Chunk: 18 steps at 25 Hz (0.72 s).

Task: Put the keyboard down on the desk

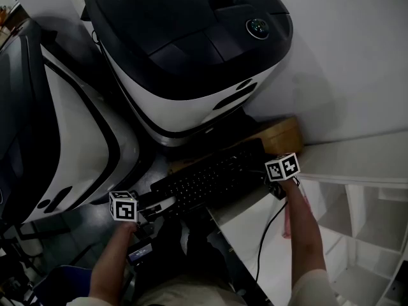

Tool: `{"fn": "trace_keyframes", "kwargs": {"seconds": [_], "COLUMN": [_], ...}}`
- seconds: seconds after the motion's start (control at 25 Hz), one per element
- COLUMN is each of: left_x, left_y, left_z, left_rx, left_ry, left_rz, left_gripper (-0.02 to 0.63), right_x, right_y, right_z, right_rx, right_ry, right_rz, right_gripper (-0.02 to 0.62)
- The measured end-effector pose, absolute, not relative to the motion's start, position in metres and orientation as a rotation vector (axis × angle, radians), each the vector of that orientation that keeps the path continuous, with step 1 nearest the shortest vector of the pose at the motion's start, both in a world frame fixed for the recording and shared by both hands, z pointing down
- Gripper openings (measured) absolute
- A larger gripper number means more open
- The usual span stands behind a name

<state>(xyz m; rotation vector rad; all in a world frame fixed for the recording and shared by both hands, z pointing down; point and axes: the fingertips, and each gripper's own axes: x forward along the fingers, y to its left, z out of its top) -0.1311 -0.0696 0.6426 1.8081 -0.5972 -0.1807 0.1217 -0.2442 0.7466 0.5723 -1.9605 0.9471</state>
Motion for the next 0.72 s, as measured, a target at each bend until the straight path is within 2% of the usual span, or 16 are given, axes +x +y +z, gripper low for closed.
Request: {"fn": "trace_keyframes", "kwargs": {"seconds": [0.4, 0.72], "left_x": [-0.149, -0.165], "left_y": [-0.057, -0.049], "left_z": [0.615, 0.598], "left_rx": [1.783, 1.758], "left_ry": [-0.529, -0.444], "left_rz": [-0.319, -0.465], "left_gripper": [0.098, 0.106], "right_x": [0.104, 0.086], "right_y": [-0.229, -0.212], "right_z": [0.720, 0.676], "right_rx": [0.433, 0.170], "right_ry": [-2.052, -2.128], "right_rz": [1.118, 1.432], "right_gripper": [0.552, 0.549]}}
